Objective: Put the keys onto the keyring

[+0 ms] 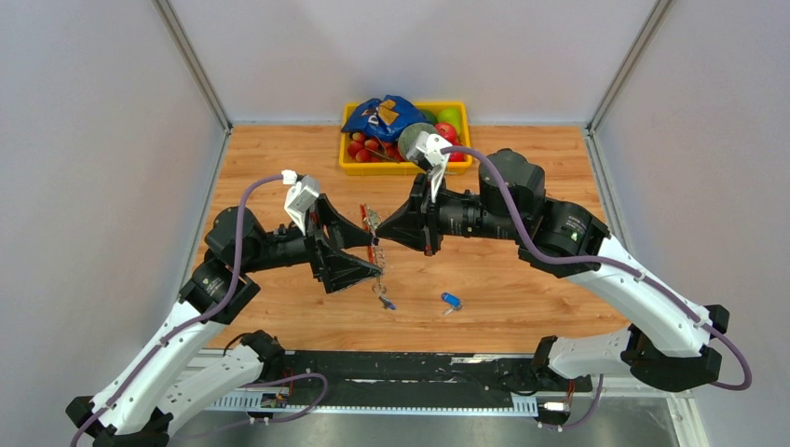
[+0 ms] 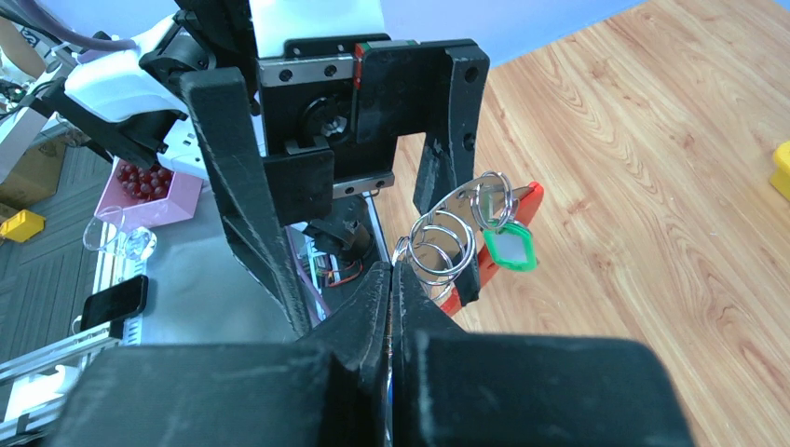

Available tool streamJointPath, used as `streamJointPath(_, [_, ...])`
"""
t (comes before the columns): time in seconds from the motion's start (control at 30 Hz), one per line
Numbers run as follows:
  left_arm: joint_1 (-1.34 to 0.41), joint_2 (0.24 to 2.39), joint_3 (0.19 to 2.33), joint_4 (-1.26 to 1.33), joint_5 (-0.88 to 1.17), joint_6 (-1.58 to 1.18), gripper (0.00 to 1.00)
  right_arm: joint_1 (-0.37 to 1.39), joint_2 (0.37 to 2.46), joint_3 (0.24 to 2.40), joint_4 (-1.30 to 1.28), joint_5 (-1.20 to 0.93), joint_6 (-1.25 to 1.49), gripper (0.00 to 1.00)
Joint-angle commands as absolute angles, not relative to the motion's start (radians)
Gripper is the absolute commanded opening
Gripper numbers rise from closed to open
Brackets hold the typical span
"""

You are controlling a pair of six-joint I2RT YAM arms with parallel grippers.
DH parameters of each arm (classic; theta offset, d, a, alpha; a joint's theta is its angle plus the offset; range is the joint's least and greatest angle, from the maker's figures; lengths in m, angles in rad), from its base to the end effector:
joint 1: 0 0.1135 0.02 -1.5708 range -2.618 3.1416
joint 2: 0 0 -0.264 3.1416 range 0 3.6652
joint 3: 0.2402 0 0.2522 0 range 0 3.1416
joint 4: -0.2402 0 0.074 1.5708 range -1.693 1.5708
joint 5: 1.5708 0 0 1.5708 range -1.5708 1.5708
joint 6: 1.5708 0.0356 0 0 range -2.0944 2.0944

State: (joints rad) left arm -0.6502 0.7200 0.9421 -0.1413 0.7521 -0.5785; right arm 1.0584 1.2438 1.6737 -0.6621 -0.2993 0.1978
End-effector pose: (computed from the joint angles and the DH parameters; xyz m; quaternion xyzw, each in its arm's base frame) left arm 0.1022 -0.1083 0.4081 0.2924 0.6205 -0.5976 0.4152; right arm 0.1075 0.2126 0.4953 -0.4076 0.6662 0.4551 0.4277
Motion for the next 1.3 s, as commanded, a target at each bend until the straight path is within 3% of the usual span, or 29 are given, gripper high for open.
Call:
streamJointPath(0.0, [-0.652, 0.722, 0.95, -0.161, 0.71, -0.554, 0.95, 1.066, 1.231, 1.687, -0.568, -0.295, 0.235, 0.0])
streamJointPath(0.27, [-0.652, 0.718, 0.948, -0.157, 0.706, -0.546, 0.94, 1.068, 1.238, 1.68, -0.55, -0.303, 0.244, 0.0])
streamJointPath(0.43, [-0.653, 0.72, 0.946, -0.149, 0.708, -0.549, 0.87, 1.07, 1.234, 1.662, -0.543, -0.309, 0.249, 0.0])
streamJointPath(0.83, [-0.652, 0.718, 0.931, -0.105, 0.724, -0.575, 0.48, 1.071, 1.223, 1.635, -0.533, -0.31, 0.256, 0.0])
streamJointPath(1.07, [-0.652, 0.719, 0.937, -0.104, 0.718, -0.58, 0.19, 1.071, 1.214, 1.62, -0.532, -0.307, 0.251, 0.0])
streamJointPath(1.27, [-0.653, 0.717, 0.94, -0.1, 0.695, -0.593, 0.04, 1.07, 1.196, 1.597, -0.533, -0.291, 0.245, 0.0])
